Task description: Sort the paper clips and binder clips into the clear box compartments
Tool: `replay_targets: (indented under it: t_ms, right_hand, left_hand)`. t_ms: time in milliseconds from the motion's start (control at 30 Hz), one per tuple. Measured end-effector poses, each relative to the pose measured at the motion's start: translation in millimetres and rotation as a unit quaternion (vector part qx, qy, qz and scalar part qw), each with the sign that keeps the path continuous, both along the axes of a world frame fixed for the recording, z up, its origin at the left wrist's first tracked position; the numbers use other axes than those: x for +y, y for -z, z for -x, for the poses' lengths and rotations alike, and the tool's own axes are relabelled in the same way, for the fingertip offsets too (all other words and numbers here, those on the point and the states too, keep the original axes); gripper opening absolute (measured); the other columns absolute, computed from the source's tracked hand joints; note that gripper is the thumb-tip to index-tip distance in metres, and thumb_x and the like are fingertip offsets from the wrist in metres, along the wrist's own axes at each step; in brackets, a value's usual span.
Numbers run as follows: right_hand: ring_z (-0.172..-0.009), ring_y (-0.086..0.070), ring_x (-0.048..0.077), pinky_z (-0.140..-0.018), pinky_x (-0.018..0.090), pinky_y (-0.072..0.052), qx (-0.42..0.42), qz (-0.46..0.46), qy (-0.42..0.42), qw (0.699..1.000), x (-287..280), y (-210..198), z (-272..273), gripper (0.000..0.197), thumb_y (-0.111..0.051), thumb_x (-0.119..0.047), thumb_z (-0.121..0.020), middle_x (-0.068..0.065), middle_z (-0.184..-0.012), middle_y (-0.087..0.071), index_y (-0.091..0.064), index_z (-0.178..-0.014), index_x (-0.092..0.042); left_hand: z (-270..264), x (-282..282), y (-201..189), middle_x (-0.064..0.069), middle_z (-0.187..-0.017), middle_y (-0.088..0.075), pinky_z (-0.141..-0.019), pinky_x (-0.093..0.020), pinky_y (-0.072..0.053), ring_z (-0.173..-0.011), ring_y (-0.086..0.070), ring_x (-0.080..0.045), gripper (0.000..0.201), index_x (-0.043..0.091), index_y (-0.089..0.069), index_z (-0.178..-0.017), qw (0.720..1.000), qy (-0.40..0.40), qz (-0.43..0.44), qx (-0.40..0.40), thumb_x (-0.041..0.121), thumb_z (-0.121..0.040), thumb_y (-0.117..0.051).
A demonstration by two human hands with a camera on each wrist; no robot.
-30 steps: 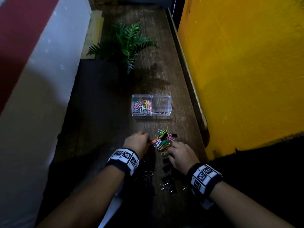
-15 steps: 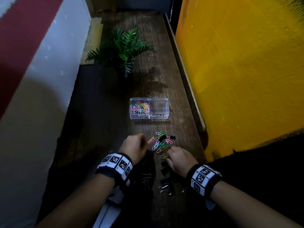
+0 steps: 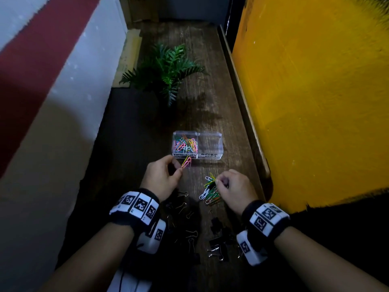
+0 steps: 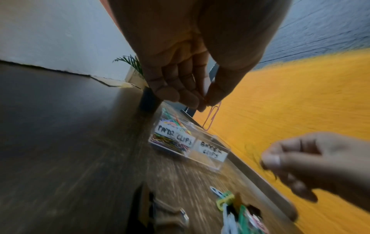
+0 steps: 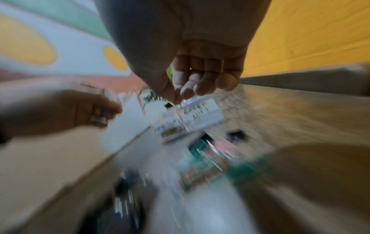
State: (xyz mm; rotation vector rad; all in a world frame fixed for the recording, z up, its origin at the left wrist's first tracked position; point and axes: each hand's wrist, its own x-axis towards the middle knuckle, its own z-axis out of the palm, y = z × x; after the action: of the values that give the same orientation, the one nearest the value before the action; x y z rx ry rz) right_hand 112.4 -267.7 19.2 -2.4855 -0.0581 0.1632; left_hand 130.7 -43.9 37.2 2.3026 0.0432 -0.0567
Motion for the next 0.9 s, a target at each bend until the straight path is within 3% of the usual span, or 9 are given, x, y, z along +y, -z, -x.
replay_targets:
  t_ms: [167, 267, 333, 433, 533, 667, 767, 900]
  right_hand:
    - [-0.058, -0.052, 0.002, -0.059, 0.019, -0.039, 0.044, -0.084, 0.053, 0.994, 25, -11, -47, 0.017, -0.062, -0.020, -0.086, -0.012, -0.060, -0.056, -0.066, -0.070, -0.019]
    - [-0.057, -0.055, 0.005, -0.077, 0.030, -0.049, 0.056, -0.101, 0.072, 0.991, 41, -6, -76, 0.019, -0.063, -0.020, -0.083, -0.012, -0.055, -0.058, -0.066, -0.064, -0.016]
    - [-0.062, -0.062, 0.013, -0.085, 0.036, -0.049, 0.055, -0.087, 0.083, 0.991, 52, -4, -93, 0.021, -0.063, -0.023, -0.080, -0.004, -0.057, -0.065, -0.068, -0.064, -0.010]
    - [-0.064, -0.065, 0.024, -0.066, 0.029, -0.052, 0.080, -0.058, 0.092, 0.991, 63, -5, -113, 0.023, -0.062, -0.027, -0.079, 0.006, -0.062, -0.068, -0.068, -0.067, -0.008]
    - [-0.065, -0.064, 0.019, -0.058, 0.022, -0.045, 0.119, -0.044, 0.107, 0.986, 68, -3, -127, 0.020, -0.065, -0.025, -0.081, -0.002, -0.061, -0.064, -0.065, -0.063, -0.015]
    - [-0.071, -0.067, 0.021, -0.068, 0.028, -0.055, 0.127, -0.034, 0.133, 0.982, 71, 2, -136, 0.022, -0.068, -0.028, -0.079, 0.002, -0.069, -0.070, -0.065, -0.061, -0.017]
    - [-0.067, -0.068, 0.022, -0.069, 0.032, -0.057, 0.113, -0.077, 0.117, 0.984, 63, -2, -135, 0.025, -0.067, -0.028, -0.082, 0.003, -0.065, -0.070, -0.069, -0.061, -0.014]
    - [-0.081, -0.067, 0.018, -0.076, 0.029, -0.053, 0.046, -0.097, 0.116, 0.987, 21, -8, -113, 0.013, -0.064, -0.016, -0.084, 0.002, -0.080, -0.073, -0.072, -0.074, -0.017]
  left_hand:
    - [-32, 2, 3, 0.008, -0.069, -0.064, -0.064, -0.030, -0.050, -0.067, -0.059, -0.010, 0.011, 0.021, -0.062, -0.073, 0.999, -0.032, -0.016, 0.008, 0.025, -0.080, -0.068]
    - [-53, -1, 6, 0.007, -0.069, -0.066, -0.068, -0.032, -0.053, -0.069, -0.063, -0.014, 0.012, 0.021, -0.063, -0.072, 0.997, -0.060, -0.042, 0.032, 0.029, -0.078, -0.067]
    - [-63, -4, 5, 0.006, -0.070, -0.066, -0.069, -0.032, -0.053, -0.071, -0.064, -0.016, 0.011, 0.020, -0.064, -0.072, 0.995, -0.068, -0.057, 0.053, 0.029, -0.079, -0.066]
    - [-77, -5, 4, 0.004, -0.072, -0.065, -0.067, -0.028, -0.051, -0.071, -0.063, -0.017, 0.013, 0.021, -0.062, -0.070, 0.991, -0.067, -0.080, 0.090, 0.029, -0.080, -0.064]
    - [-89, -7, 3, 0.003, -0.072, -0.065, -0.067, -0.029, -0.051, -0.071, -0.063, -0.019, 0.016, 0.021, -0.061, -0.069, 0.986, -0.051, -0.100, 0.123, 0.030, -0.083, -0.062]
    - [-103, -12, 6, -0.004, -0.076, -0.068, -0.067, -0.032, -0.054, -0.071, -0.064, -0.025, 0.020, 0.016, -0.068, -0.076, 0.980, -0.021, -0.146, 0.133, 0.033, -0.083, -0.061]
    - [-108, -16, 7, -0.002, -0.078, -0.067, -0.062, -0.029, -0.047, -0.070, -0.061, -0.023, 0.019, 0.020, -0.071, -0.083, 0.975, 0.000, -0.176, 0.138, 0.037, -0.084, -0.064]
    - [-99, -21, 9, 0.001, -0.090, -0.065, -0.065, -0.029, -0.047, -0.081, -0.061, -0.022, 0.012, 0.023, -0.067, -0.084, 0.982, 0.020, -0.180, 0.051, 0.034, -0.082, -0.065]
